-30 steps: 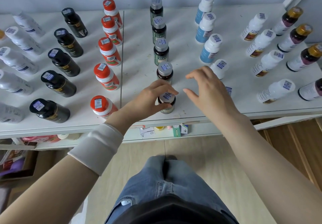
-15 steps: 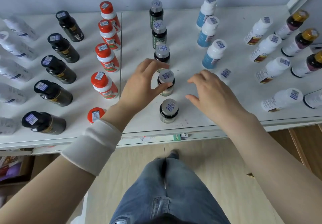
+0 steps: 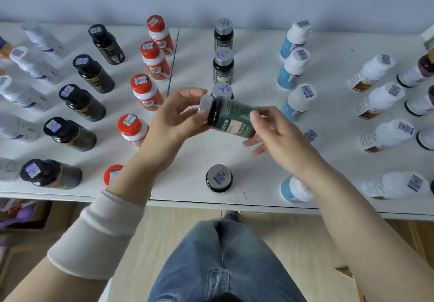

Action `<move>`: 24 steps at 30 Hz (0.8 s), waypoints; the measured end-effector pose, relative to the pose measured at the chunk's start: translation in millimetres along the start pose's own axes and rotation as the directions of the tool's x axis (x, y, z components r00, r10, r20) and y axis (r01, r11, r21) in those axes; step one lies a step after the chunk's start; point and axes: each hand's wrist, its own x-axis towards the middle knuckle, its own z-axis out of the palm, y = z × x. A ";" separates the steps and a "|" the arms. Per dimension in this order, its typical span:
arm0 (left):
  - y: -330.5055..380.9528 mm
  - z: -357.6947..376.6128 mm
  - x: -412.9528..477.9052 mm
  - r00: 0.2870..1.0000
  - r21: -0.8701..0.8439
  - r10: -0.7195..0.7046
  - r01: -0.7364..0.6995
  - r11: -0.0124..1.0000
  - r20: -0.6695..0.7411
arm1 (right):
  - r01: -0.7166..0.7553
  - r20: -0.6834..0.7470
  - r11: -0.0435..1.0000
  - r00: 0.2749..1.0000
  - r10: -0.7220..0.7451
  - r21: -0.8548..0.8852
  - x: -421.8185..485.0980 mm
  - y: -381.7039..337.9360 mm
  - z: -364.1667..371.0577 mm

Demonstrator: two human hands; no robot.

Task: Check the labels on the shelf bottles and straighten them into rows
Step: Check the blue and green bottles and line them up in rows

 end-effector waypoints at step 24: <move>9.5 1.8 -6.9 0.993 0.020 -0.045 0.043 0.999 0.105 | 0.157 0.074 0.838 0.971 -0.228 0.523 -15.4 18.6 5.0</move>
